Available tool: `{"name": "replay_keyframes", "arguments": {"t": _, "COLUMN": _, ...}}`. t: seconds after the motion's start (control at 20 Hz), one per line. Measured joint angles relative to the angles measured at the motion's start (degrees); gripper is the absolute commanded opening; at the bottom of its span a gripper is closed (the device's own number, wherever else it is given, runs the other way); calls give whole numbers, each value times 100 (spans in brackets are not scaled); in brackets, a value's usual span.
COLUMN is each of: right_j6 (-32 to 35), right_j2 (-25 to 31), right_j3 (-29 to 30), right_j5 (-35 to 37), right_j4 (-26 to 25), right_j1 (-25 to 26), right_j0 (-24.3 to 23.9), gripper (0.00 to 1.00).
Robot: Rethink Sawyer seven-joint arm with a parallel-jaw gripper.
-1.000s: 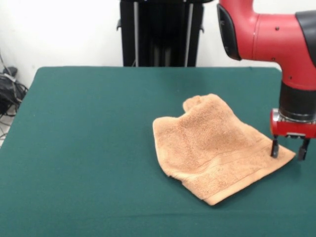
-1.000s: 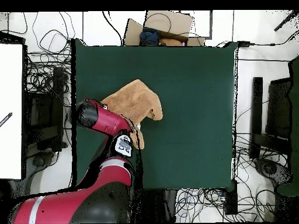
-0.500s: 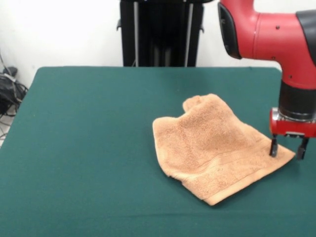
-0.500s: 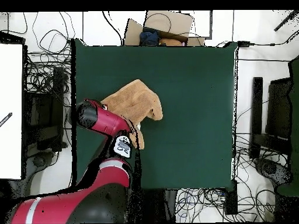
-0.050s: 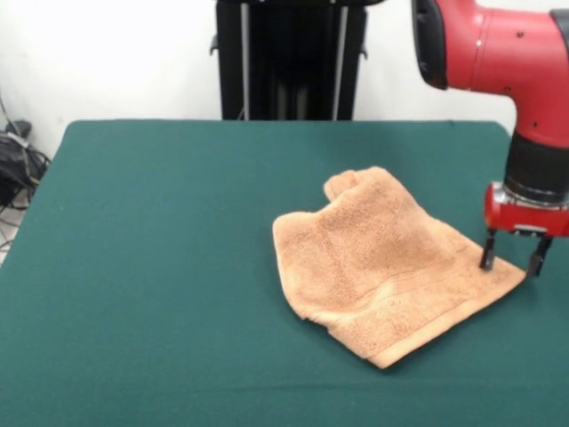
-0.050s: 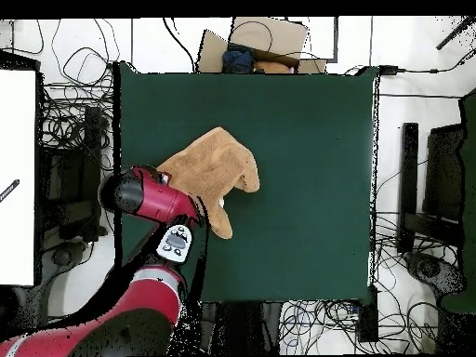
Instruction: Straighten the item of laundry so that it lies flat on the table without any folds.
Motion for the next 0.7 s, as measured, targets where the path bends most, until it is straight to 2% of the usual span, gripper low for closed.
{"name": "replay_keyframes", "arguments": {"t": 0.35, "right_j6": 73, "right_j2": -305, "right_j3": -2, "right_j5": 0, "right_j4": 109, "right_j1": 119, "right_j0": 344, "gripper": 100}}
{"name": "replay_keyframes", "arguments": {"t": 0.7, "right_j6": 76, "right_j2": -363, "right_j3": -20, "right_j5": 1, "right_j4": 119, "right_j1": 176, "right_j0": 387, "gripper": 100}}
